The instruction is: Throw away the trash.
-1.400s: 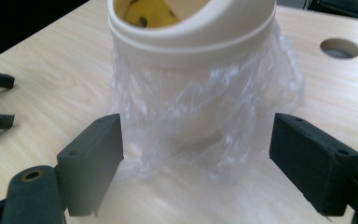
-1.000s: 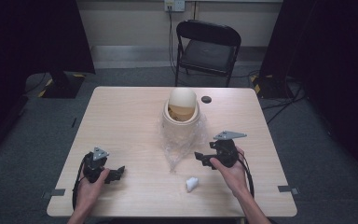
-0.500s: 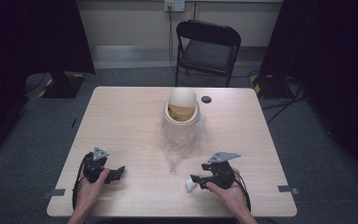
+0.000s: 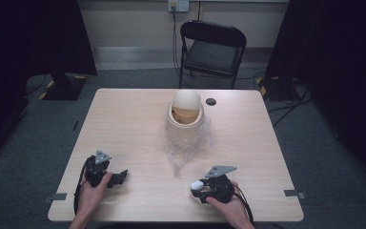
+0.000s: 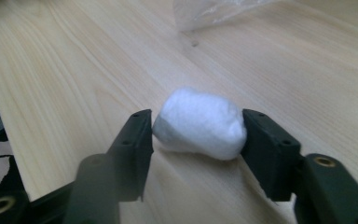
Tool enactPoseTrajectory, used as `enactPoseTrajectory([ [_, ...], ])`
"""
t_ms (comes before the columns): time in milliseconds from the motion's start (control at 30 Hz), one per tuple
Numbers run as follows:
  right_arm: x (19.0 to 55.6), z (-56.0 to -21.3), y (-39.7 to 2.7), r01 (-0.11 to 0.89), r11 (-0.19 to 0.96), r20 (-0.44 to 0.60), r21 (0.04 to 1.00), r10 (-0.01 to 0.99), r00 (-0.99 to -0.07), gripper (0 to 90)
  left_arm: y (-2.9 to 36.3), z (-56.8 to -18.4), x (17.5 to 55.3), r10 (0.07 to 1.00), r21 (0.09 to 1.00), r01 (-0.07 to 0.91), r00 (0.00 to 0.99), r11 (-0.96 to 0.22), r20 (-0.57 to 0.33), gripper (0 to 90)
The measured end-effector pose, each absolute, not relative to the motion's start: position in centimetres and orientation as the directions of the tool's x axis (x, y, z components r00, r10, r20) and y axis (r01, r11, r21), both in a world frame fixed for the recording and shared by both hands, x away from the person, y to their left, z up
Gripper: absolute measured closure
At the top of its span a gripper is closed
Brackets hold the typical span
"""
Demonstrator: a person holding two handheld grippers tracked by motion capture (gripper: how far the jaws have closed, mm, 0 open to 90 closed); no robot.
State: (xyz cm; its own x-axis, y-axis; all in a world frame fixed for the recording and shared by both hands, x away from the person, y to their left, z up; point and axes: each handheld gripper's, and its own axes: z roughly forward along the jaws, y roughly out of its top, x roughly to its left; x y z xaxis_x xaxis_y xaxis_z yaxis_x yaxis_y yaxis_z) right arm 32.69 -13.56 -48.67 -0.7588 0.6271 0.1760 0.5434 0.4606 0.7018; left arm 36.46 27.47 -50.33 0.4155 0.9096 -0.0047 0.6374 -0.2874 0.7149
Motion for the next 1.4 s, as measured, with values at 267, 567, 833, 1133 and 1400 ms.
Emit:
enactPoseTrajectory([
  [267,32.9,-49.0,-13.6,0.544,0.451,0.173,0.707,0.636,-0.752,56.3,27.5,-50.3,36.5,0.91,0.715,0.637,0.416,-0.288,-0.004,0.2],
  [567,33.3,-49.1,-14.0,0.558,0.424,0.199,0.713,0.641,-0.741,63.6,27.5,-50.3,36.5,0.91,0.715,0.637,0.416,-0.288,-0.005,0.2],
  [833,33.9,-47.9,-14.3,0.554,0.381,0.204,0.74,0.658,-0.725,65.1,27.5,-50.3,36.5,0.909,0.715,0.637,0.416,-0.287,-0.005,0.2],
  [1133,34.7,-47.0,-14.1,0.557,0.364,0.212,0.747,0.663,-0.717,65.4,27.5,-50.3,36.5,0.91,0.715,0.637,0.415,-0.287,-0.005,0.2],
  [1400,35.9,-45.4,-13.6,0.538,0.338,0.211,0.772,0.662,-0.719,65.6,27.5,-50.3,36.5,0.91,0.715,0.638,0.416,-0.288,-0.005,0.2],
])
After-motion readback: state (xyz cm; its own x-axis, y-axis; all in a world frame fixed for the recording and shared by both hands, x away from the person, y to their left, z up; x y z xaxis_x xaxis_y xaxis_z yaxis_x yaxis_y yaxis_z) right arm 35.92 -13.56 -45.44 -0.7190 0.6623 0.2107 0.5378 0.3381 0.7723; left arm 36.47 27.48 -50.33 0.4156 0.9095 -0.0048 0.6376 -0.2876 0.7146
